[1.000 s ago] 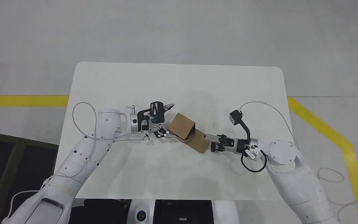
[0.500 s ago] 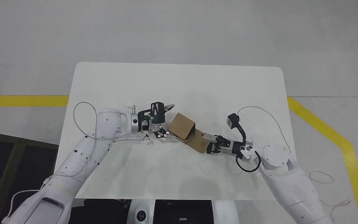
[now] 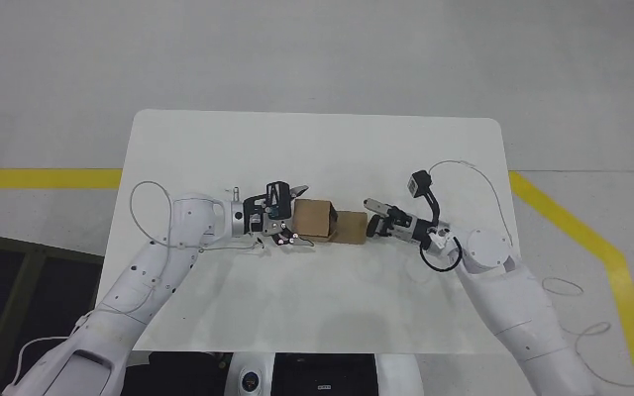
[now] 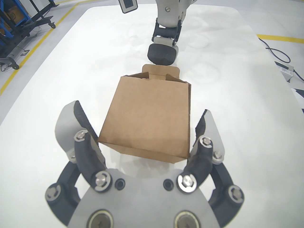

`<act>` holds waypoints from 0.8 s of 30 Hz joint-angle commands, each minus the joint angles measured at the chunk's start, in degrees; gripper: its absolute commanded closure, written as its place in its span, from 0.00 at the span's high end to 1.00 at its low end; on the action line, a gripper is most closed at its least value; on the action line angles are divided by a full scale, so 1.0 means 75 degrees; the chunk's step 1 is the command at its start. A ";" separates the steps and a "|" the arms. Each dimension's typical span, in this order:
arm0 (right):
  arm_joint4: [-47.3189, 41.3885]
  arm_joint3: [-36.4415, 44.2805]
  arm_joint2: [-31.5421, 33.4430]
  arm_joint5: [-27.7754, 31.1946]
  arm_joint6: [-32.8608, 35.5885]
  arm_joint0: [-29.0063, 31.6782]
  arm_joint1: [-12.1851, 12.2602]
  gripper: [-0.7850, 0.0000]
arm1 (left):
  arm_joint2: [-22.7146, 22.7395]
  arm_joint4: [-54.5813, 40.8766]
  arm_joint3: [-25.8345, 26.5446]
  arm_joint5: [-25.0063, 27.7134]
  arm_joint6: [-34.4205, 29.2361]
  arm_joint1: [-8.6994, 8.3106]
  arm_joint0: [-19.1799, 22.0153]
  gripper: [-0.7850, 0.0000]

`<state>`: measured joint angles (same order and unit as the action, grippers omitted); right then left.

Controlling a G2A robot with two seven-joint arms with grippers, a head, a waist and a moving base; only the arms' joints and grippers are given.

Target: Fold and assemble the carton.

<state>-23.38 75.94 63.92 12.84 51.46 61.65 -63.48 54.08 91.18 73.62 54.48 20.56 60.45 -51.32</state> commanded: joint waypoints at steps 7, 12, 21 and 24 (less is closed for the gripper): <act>-0.0116 -0.0842 -0.0198 0.0305 0.1041 -0.0711 -0.0075 1.00 | 0.0110 0.0077 -0.0023 -0.0067 -0.0004 -0.0049 -0.0068 1.00; -0.0057 -0.1157 -0.0199 0.0413 0.1999 -0.0844 -0.0030 1.00 | 0.0229 0.0069 0.0008 -0.0085 0.0025 -0.0095 -0.0154 1.00; -0.0560 -0.1872 -0.0520 0.0735 0.2333 -0.1167 -0.0186 1.00 | 0.0377 0.0207 0.0202 -0.0134 0.0005 -0.0176 -0.0328 1.00; -0.0700 -0.2111 -0.0634 0.0879 0.2362 -0.1311 -0.0255 1.00 | 0.0418 0.0371 0.0252 -0.0161 0.0018 -0.0216 -0.0415 1.00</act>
<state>-28.28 60.44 59.35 19.17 69.05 52.03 -65.28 57.14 93.73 75.46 53.24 20.54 58.90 -54.23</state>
